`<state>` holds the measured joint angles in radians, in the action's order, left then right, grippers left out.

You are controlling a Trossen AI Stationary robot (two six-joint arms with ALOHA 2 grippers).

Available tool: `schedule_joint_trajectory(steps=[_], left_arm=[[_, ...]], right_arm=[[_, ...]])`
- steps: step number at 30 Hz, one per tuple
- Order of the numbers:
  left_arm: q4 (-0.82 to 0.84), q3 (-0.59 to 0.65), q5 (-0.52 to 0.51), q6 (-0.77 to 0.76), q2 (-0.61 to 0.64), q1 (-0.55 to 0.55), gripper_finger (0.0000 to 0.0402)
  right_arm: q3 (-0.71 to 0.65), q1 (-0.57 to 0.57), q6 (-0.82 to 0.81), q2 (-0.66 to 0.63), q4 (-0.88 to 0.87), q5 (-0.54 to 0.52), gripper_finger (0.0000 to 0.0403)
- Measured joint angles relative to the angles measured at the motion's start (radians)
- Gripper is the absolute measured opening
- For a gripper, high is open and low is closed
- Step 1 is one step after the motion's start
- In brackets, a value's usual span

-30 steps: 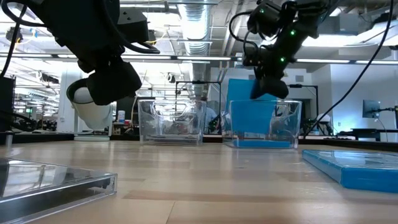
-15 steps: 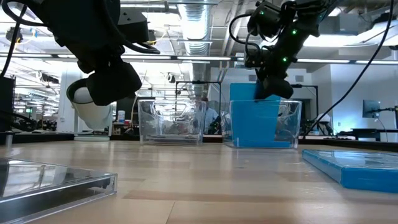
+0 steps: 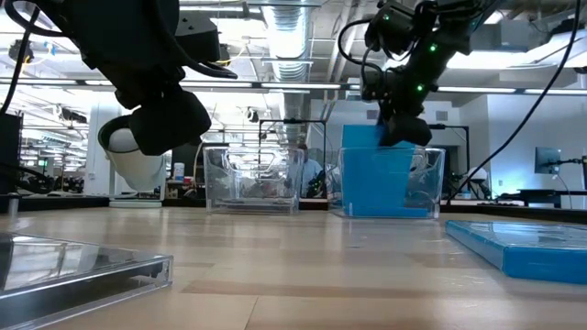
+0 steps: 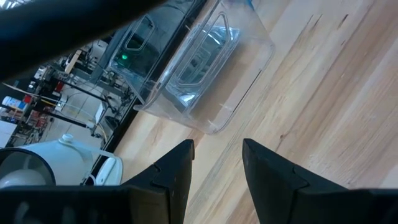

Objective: Pick & place jewel cases by type
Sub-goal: Put the top blue CD case into the right transparent bin

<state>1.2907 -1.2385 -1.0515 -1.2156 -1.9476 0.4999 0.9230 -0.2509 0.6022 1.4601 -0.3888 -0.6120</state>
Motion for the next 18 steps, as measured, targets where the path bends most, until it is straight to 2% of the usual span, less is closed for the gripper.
schedule_joint_trajectory(steps=[6, 11, 18], left_arm=[[0.000, 0.000, 0.001, 0.000, 0.000, 0.000, 0.0137], [-0.001, 0.000, 0.002, 0.000, 0.000, 0.000, 0.0137], [-0.007, 0.000, 0.003, 0.000, 0.000, 0.000, 0.0137]], right_arm=[[0.000, 0.034, 0.000, 0.000, -0.002, 0.022, 0.0195], [0.000, 0.041, -0.017, 0.000, -0.030, 0.126, 0.0196], [0.000, 0.038, -0.018, 0.000, -0.048, 0.126, 0.0207]])
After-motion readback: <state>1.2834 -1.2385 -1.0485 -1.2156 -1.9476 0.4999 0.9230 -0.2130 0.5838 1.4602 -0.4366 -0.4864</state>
